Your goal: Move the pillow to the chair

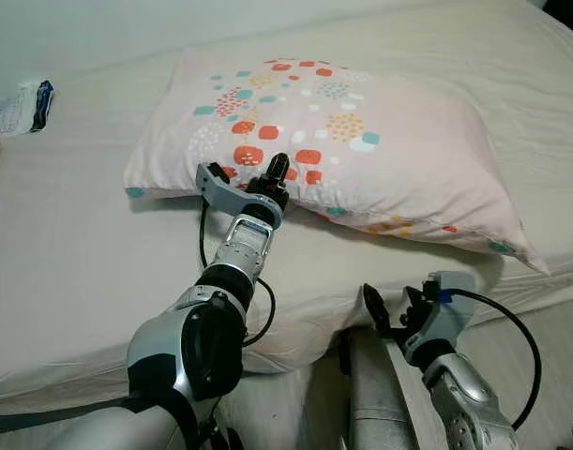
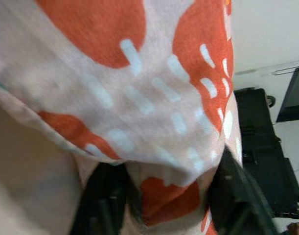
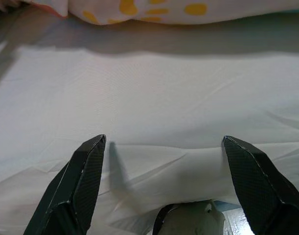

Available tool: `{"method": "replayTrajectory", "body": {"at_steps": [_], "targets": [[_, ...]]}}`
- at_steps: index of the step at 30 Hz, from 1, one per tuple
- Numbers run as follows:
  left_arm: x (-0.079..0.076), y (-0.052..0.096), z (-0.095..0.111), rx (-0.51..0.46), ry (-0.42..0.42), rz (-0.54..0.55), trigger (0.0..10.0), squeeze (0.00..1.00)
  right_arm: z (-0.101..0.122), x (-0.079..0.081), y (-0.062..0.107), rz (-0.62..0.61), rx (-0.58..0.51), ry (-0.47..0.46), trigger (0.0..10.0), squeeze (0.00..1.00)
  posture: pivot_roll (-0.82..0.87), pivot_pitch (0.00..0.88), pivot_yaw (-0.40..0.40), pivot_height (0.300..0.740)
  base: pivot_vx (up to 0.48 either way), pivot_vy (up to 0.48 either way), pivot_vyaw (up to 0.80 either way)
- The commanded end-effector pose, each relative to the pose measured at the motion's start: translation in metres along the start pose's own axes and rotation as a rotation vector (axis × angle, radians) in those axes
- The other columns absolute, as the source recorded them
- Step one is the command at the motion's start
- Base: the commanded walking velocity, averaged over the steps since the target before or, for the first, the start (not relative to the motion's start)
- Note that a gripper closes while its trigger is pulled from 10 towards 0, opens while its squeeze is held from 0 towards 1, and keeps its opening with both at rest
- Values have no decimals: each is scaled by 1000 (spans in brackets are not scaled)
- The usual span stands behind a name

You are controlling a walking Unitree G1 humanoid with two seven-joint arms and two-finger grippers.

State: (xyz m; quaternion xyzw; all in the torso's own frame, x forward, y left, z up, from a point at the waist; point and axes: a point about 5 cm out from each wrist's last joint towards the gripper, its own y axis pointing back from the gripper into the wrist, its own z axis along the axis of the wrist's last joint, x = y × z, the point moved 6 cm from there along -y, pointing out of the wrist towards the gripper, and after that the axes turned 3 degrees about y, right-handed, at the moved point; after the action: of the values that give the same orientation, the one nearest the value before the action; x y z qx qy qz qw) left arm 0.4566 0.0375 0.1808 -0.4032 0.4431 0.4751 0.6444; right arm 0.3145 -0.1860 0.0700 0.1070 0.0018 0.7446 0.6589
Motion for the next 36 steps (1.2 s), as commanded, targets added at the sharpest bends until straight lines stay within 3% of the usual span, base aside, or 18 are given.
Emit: {"method": "replayTrajectory", "body": {"at_steps": [1, 4, 8, 9, 11, 15, 19, 24, 26, 29, 31, 32, 33, 35, 36], "targets": [[9, 2, 5, -7, -30, 33, 0, 0, -11, -3, 3, -14, 34, -4, 10000, 0, -274, 310, 106, 565, 0, 0, 0], [10, 2, 9, -11, -63, 35, 0, 0, -11, -3, 0, -16, 35, -3, 10000, 0, -261, 300, 104, 565, 0, 0, 0], [17, 4, 21, -17, -193, 47, 0, 0, -17, -10, -5, -57, 52, 24, 10000, 0, -242, 283, 106, 565, 0, 0, 0], [17, 4, 21, -17, -193, 47, 0, 0, -17, -10, -5, -57, 52, 24, 10000, 0, -242, 283, 106, 565, 0, 0, 0], [30, 9, 33, -34, -291, 93, 0, 0, -17, -16, -8, -81, 49, 14, 10000, 0, -219, 273, 102, 565, 0, 0, 0], [58, 27, 69, -131, -347, 123, 0, 0, -21, -11, -18, -64, 56, 24, 10000, 0, -169, 226, 78, 565, 0, 0, 0], [64, 34, 77, -149, -379, 109, 0, 0, -22, -7, -22, -47, 57, 26, 10000, 0, -155, 213, 74, 565, 0, 0, 0], [82, 67, 75, -163, -467, 68, 0, 0, -19, 3, -39, -6, 52, 38, 10000, 0, -116, 156, 56, 565, 0, 0, 0], [82, 67, 75, -163, -467, 68, 0, 0, -19, 3, -39, -6, 52, 38, 10000, 0, -116, 156, 56, 565, 0, 0, 0], [95, 90, 67, -151, -510, 108, 0, 0, -15, 7, -47, 7, 40, 39, 10000, 0, -103, 133, 53, 565, 0, 0, 0], [96, 94, 67, -151, -518, 112, 0, 0, -15, 7, -48, 8, 38, 39, 10000, 0, -103, 133, 53, 565, 0, 0, 0], [102, 107, 65, -141, -539, 129, 0, 0, -14, 9, -51, 12, 36, 39, 10000, 0, -87, 107, 54, 565, 0, 0, 0], [102, 107, 65, -141, -539, 129, 0, 0, -14, 9, -51, 12, 36, 39, 10000, 0, -87, 107, 54, 565, 0, 0, 0], [109, 133, 63, -110, -553, 161, 0, 0, -13, 13, -56, 25, 29, 43, 10000, 0, -77, 101, 56, 565, 0, 0, 0], [109, 133, 63, -110, -553, 161, 0, 0, -13, 13, -56, 25, 29, 43, 10000, 0, -77, 101, 56, 565, 0, 0, 0]]}}
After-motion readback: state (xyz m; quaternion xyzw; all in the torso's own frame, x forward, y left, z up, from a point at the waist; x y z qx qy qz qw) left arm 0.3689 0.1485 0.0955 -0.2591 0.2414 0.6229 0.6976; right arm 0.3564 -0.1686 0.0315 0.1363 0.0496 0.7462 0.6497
